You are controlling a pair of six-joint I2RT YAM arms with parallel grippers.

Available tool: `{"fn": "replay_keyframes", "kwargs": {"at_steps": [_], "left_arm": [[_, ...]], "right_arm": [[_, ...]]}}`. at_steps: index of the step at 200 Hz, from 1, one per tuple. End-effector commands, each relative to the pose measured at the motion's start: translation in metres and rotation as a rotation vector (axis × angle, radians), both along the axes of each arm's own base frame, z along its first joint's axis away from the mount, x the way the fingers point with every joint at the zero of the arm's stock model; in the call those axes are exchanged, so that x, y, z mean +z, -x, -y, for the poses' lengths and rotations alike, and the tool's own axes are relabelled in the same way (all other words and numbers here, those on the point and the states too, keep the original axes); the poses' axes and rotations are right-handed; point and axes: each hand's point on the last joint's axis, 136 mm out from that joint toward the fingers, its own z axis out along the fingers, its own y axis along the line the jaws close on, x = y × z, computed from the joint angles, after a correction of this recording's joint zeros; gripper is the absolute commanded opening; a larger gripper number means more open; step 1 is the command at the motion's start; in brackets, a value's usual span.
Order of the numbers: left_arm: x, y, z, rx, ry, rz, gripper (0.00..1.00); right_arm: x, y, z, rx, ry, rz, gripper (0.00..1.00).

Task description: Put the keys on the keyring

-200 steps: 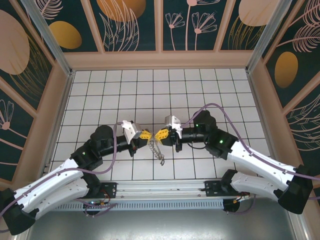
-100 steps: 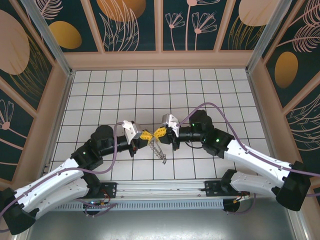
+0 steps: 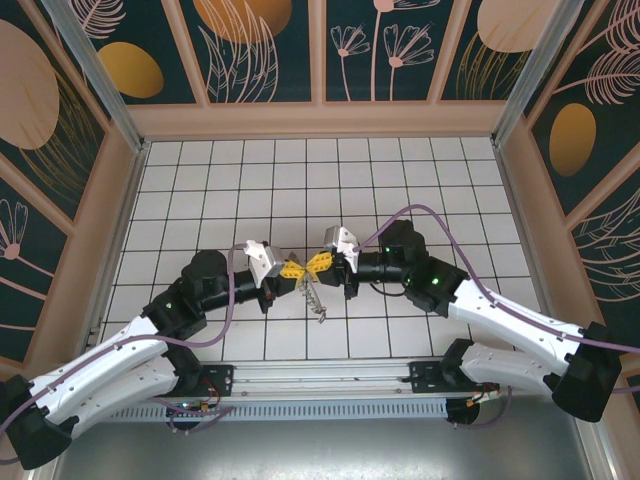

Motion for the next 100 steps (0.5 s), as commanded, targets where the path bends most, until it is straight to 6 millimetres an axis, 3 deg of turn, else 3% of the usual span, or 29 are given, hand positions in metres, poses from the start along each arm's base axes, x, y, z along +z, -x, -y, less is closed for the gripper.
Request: {"fn": "replay_keyframes", "kwargs": {"at_steps": [1, 100], "left_arm": [[0.033, 0.007, 0.003, -0.042, 0.078, 0.075, 0.00], [0.034, 0.008, 0.003, -0.049, 0.083, 0.080, 0.00]], "right_arm": [[0.016, -0.008, 0.000, -0.055, -0.053, 0.034, 0.00], [0.009, -0.022, 0.002, -0.126, -0.016, 0.022, 0.00]]}}
